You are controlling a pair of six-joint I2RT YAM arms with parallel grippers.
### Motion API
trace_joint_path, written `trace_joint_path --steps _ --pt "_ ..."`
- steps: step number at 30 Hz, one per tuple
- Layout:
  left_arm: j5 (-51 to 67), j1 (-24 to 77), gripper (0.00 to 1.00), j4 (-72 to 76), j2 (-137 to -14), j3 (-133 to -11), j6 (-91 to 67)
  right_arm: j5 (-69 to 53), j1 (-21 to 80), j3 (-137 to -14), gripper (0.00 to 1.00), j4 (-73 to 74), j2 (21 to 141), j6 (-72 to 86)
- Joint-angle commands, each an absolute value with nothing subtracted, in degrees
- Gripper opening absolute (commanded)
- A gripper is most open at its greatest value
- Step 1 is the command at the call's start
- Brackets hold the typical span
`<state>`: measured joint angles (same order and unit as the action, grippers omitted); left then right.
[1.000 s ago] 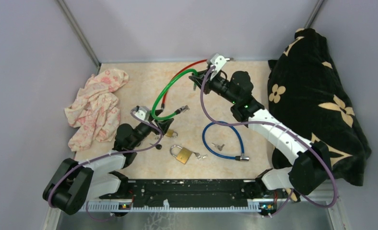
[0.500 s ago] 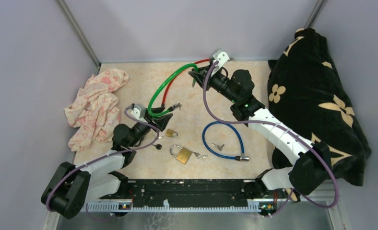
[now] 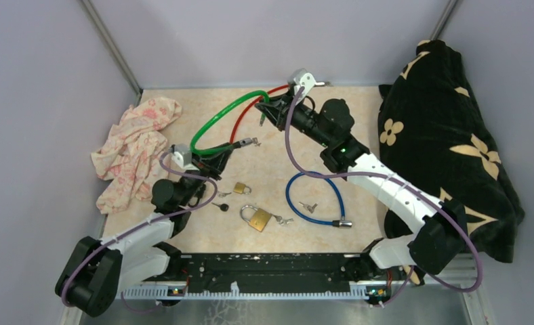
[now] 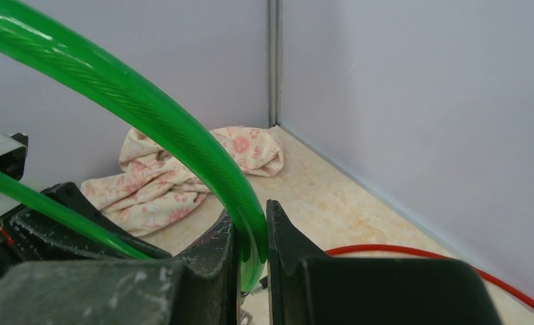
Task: Lock with the key
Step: Lock the lock.
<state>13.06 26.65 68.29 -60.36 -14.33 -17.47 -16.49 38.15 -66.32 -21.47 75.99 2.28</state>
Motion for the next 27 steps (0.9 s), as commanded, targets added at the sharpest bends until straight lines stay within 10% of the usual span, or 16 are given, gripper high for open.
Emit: trace_joint_path --steps 1,27 --pt "8.2 26.9 0.0 77.1 -57.9 -15.1 -18.0 -20.0 41.1 -71.2 0.0 -27.3 77.1 5.7" --pt "-3.6 26.5 0.0 86.4 -53.9 -16.0 -29.6 -31.2 49.2 -83.7 0.0 -31.3 88.0 -4.1"
